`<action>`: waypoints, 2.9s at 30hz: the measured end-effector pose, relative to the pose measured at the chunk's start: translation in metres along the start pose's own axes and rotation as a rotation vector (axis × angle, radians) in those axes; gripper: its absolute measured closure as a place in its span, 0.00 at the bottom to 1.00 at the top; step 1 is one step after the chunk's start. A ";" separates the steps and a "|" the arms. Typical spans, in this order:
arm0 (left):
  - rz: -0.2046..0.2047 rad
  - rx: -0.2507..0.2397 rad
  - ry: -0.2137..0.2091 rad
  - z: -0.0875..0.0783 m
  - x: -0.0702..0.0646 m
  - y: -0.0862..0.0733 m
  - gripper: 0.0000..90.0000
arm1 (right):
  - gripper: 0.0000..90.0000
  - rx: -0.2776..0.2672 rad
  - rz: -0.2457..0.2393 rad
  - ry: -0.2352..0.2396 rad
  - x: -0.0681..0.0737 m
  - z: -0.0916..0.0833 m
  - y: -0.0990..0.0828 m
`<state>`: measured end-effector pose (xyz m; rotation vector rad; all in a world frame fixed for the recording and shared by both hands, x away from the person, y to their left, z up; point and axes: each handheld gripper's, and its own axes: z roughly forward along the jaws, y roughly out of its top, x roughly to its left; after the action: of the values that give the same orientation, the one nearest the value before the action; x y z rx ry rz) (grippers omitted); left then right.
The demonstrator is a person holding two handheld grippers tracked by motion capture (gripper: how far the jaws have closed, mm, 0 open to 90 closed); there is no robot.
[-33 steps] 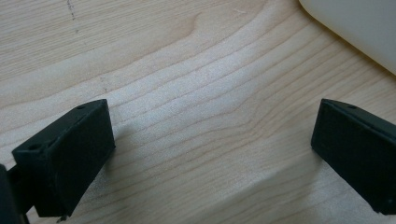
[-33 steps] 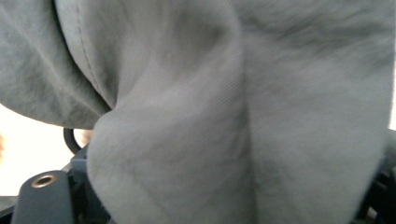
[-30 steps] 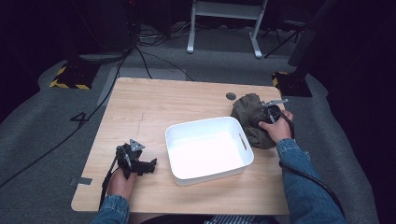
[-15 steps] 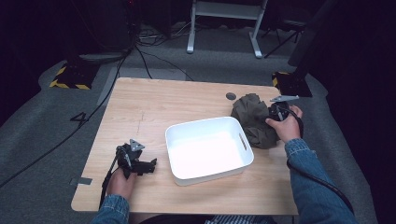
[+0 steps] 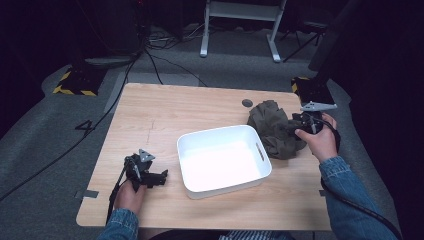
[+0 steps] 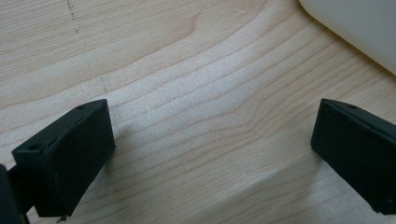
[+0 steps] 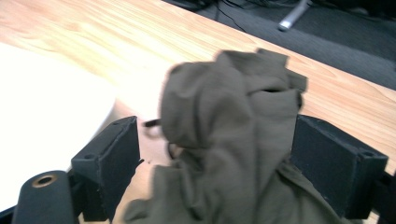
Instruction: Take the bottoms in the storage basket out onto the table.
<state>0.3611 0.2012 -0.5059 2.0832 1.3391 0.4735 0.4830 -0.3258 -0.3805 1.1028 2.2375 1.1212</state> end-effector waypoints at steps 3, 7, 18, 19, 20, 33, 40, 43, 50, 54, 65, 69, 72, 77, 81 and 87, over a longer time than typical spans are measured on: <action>0.000 0.000 0.001 0.000 0.000 0.000 0.00 | 0.18 -0.018 -0.016 0.043 0.014 -0.016 -0.002; -0.002 0.001 0.003 -0.001 -0.001 0.000 0.00 | 0.18 -0.031 -0.032 0.071 0.024 -0.026 -0.005; -0.005 0.002 0.004 -0.001 -0.001 -0.001 0.00 | 0.18 -0.029 -0.074 0.204 0.061 -0.052 -0.017; -0.010 -0.002 0.007 -0.001 -0.002 -0.001 0.00 | 0.18 -0.025 -0.089 0.219 0.067 -0.054 -0.020; -0.010 -0.002 0.007 -0.001 -0.002 -0.001 0.00 | 0.18 -0.025 -0.089 0.219 0.067 -0.054 -0.020; -0.001 -0.001 0.001 -0.001 -0.002 -0.001 0.00 | 0.22 -0.005 -0.177 0.318 0.114 -0.069 -0.052; 0.002 0.000 0.001 0.000 -0.001 0.000 0.00 | 0.23 0.032 -0.232 0.360 0.135 -0.075 -0.066; 0.002 -0.001 0.001 0.000 -0.002 0.000 0.00 | 0.24 0.059 -0.252 0.385 0.147 -0.075 -0.077; 0.003 0.000 0.001 0.000 -0.001 0.000 0.00 | 0.27 0.116 -0.266 0.465 0.157 -0.062 -0.098; 0.002 0.000 0.001 0.000 -0.001 0.000 0.00 | 0.27 0.129 -0.250 0.491 0.158 -0.051 -0.110; 0.002 0.000 0.001 0.000 -0.001 0.000 0.00 | 0.26 0.084 -0.224 0.485 0.162 -0.024 -0.139; 0.002 0.000 0.001 0.000 -0.001 0.000 0.00 | 0.26 0.068 -0.228 0.446 0.161 -0.019 -0.146; 0.002 0.000 0.001 0.000 -0.001 0.000 0.00 | 0.26 0.061 -0.228 0.435 0.160 -0.018 -0.148; 0.003 0.000 0.001 0.000 -0.001 0.000 0.00 | 0.25 0.082 -0.256 0.394 0.161 -0.012 -0.154; 0.003 0.000 0.000 0.000 -0.001 0.000 0.00 | 0.23 0.084 -0.261 0.385 0.162 -0.010 -0.155; 0.002 0.000 -0.001 0.000 -0.002 0.000 0.00 | 0.20 0.097 -0.278 0.362 0.163 -0.007 -0.158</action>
<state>0.3603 0.1998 -0.5059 2.0846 1.3369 0.4736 0.3058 -0.2575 -0.5045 0.6294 2.6460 1.1751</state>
